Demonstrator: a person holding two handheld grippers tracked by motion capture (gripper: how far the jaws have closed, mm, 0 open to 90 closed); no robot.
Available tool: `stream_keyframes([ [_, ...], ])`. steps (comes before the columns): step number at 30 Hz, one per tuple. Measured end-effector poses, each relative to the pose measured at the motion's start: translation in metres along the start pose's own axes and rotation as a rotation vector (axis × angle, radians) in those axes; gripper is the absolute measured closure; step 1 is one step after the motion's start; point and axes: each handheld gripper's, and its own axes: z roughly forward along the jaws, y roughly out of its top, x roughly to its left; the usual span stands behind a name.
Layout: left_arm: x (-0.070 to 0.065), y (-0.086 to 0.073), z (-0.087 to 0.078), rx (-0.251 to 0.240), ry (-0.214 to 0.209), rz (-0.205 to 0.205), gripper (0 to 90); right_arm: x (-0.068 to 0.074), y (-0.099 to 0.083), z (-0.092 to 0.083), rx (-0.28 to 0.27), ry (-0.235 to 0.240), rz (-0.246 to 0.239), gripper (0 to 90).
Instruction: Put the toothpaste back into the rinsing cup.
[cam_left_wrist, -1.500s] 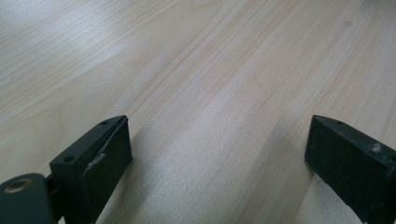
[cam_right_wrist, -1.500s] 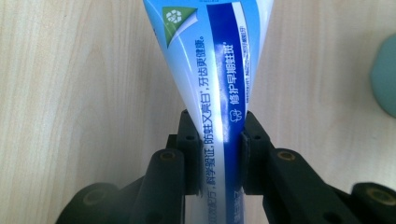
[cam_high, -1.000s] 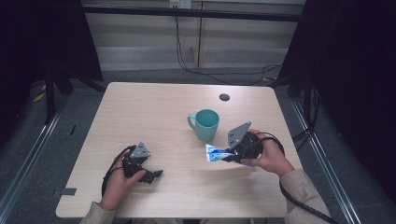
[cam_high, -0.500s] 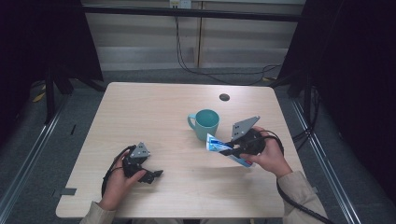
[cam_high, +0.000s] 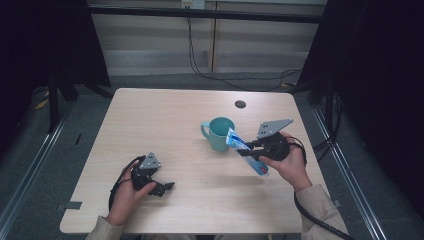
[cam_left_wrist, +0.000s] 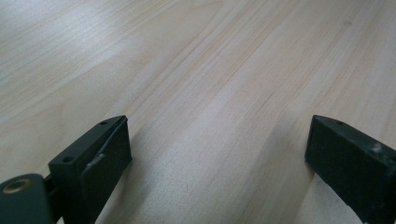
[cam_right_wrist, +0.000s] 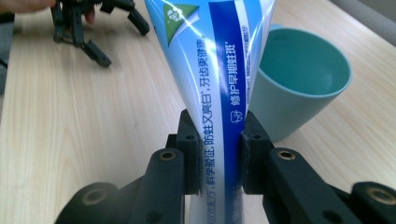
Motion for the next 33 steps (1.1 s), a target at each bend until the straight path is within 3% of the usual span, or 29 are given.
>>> stream_keyframes([
  [19, 0.0, 0.0, 0.0, 0.0, 0.0, 0.0, 6.7, -0.007, 0.002, -0.007, -0.121, -0.044, 0.108, 74.4],
  [24, 0.0, 0.0, 0.0, 0.0, 0.0, 0.0, 6.6, -0.011, 0.0, -0.011, -0.187, -0.057, 0.155, 74.5],
  [33, 0.0, 0.0, 0.0, 0.0, 0.0, 0.0, 6.7, -0.014, 0.002, -0.014, -0.216, -0.073, 0.181, 74.5],
])
